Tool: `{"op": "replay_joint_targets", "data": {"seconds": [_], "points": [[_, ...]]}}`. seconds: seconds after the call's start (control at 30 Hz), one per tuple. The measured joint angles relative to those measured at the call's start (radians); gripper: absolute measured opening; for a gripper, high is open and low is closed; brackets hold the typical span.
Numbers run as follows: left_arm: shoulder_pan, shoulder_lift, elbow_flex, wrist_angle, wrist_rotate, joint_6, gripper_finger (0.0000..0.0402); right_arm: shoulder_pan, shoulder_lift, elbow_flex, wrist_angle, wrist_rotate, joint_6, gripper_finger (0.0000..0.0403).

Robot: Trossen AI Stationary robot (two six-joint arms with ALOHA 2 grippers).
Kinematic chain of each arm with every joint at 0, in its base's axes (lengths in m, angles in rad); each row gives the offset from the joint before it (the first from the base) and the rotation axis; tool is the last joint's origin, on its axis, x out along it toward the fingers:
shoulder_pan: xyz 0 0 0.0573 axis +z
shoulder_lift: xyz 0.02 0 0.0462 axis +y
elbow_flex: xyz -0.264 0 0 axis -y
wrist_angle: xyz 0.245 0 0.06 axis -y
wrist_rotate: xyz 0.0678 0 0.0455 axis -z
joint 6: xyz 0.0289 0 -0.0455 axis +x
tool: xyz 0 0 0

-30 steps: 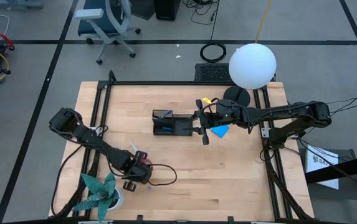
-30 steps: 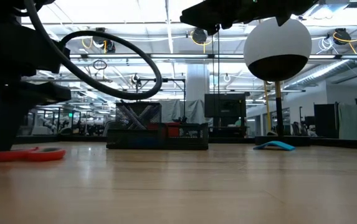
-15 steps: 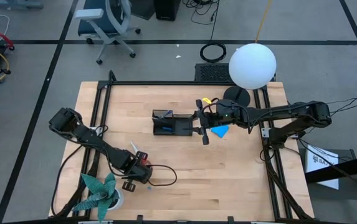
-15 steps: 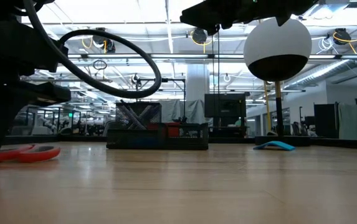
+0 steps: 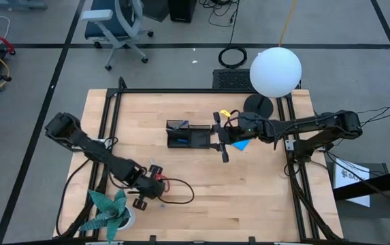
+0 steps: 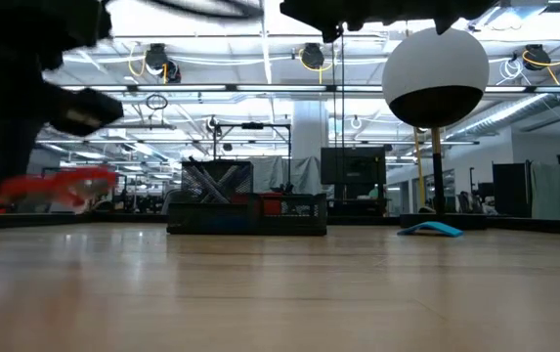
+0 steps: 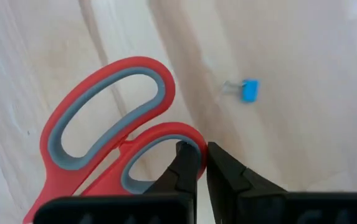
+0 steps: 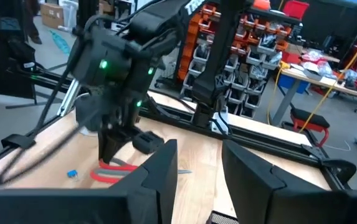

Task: Pick and place office supplies into organizer
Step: Put the red scissors into the desk organizer

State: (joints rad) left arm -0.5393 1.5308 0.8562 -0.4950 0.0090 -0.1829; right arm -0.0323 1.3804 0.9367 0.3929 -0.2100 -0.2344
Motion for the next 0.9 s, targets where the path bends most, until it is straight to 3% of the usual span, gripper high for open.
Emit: {"op": "replay_joint_targets", "data": {"seconds": [0.33, 0.53, 0.7, 0.9], "points": [[-0.058, -0.19, 0.003, 0.138, -0.012, 0.097, 0.002, 0.054, 0.0, 0.0, 0.059, -0.001, -0.077, 0.0116], [-0.058, -0.285, 0.004, 0.168, -0.012, 0.166, 0.0016, 0.122, 0.0, 0.0, 0.066, -0.001, -0.219, 0.0116], [-0.026, -0.321, 0.004, 0.17, 0.0, 0.202, 0.0019, 0.207, 0.007, 0.0, 0.069, -0.001, -0.364, 0.0116], [0.02, -0.32, 0.004, 0.22, 0.066, 0.241, 0.0015, 0.267, 0.006, 0.0, 0.115, 0.0, -0.389, 0.0116]]}}
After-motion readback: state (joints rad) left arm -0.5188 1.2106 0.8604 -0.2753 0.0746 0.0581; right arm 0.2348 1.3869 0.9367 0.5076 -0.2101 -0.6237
